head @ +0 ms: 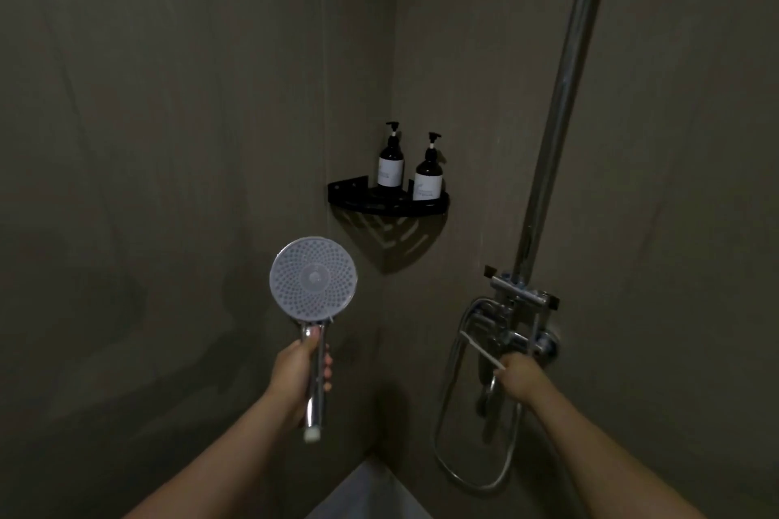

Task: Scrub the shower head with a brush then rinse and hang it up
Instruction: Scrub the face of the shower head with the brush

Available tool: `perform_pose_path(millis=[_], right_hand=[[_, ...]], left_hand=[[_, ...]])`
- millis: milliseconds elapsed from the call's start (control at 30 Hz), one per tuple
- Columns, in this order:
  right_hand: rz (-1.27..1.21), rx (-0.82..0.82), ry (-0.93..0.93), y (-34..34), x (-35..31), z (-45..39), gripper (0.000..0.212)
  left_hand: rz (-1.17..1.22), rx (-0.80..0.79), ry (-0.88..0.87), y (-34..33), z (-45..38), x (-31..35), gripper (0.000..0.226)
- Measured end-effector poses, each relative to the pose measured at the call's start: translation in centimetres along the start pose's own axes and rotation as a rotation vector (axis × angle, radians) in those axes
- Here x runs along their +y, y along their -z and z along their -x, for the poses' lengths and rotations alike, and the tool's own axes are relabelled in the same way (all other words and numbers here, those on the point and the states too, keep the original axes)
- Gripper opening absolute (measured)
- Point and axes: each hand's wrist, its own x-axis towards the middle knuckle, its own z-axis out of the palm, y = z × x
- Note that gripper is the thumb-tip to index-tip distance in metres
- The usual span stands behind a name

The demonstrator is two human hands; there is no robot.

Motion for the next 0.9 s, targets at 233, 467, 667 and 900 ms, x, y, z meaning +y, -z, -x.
perform_pose_path(millis=[233, 467, 667, 900], right_hand=[[0.072, -0.118, 0.042, -2.9, -0.9, -5.8, 0.028], [0.167, -0.222, 0.096, -4.1, 0.8, -9.7, 0.022], [0.132, -0.288, 0.151, -4.3, 3.1, -12.1, 0.021], [-0.054, -0.256, 0.184, -2.8, 1.0, -11.1, 0.031]], left_hand=[[0.037, 0.115, -0.038, 0.6, 0.2, 0.8, 0.028], [0.047, 0.151, -0.037, -0.3, 0.2, 0.9, 0.028], [0.017, 0.166, -0.027, -1.0, 0.1, 0.8, 0.026], [-0.022, 0.156, -0.044, -0.5, 0.2, 1.7, 0.026]])
